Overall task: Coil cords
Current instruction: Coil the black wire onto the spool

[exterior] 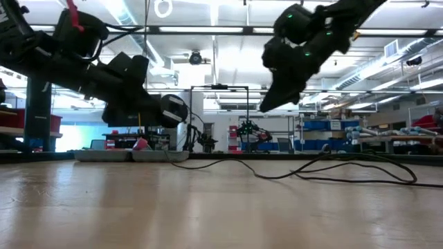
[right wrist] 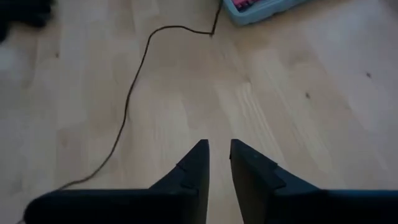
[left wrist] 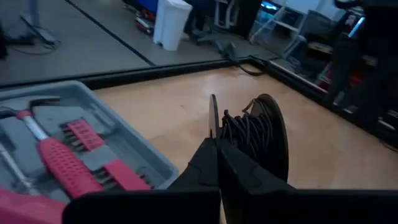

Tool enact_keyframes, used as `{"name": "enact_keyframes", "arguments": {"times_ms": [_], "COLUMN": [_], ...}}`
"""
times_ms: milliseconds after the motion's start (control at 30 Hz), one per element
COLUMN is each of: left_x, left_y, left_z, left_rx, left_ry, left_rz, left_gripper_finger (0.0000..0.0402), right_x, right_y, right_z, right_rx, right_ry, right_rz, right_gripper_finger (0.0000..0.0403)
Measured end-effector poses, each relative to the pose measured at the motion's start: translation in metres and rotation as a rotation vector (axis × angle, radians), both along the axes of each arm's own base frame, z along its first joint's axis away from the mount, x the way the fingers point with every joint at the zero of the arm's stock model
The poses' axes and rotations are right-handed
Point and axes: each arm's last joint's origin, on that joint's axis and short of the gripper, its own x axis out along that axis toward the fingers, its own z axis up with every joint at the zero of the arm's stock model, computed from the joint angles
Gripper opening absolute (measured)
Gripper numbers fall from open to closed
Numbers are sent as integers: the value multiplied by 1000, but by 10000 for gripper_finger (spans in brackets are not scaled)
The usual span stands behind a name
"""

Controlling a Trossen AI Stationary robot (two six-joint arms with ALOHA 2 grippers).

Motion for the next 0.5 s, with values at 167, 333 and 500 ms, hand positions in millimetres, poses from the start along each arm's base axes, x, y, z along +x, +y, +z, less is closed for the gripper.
{"name": "enact_keyframes", "arguments": {"times_ms": [167, 333, 500], "left_x": [-2, -1, 0], "left_y": [-3, -4, -4], "left_z": [1, 8, 13], "left_rx": [30, 92, 130], "left_ry": [-11, -38, -62], "left_rz": [77, 72, 71], "left_gripper_finger": [0, 0, 0], "right_x": [-18, -17, 3], "right_y": [23, 40, 49], "right_z": [-20, -45, -71], "right_rx": [-41, -68, -76], "right_ry": [-168, -575, -759], "right_rz": [-72, -95, -108], "right_gripper_finger": [56, 55, 53]}}
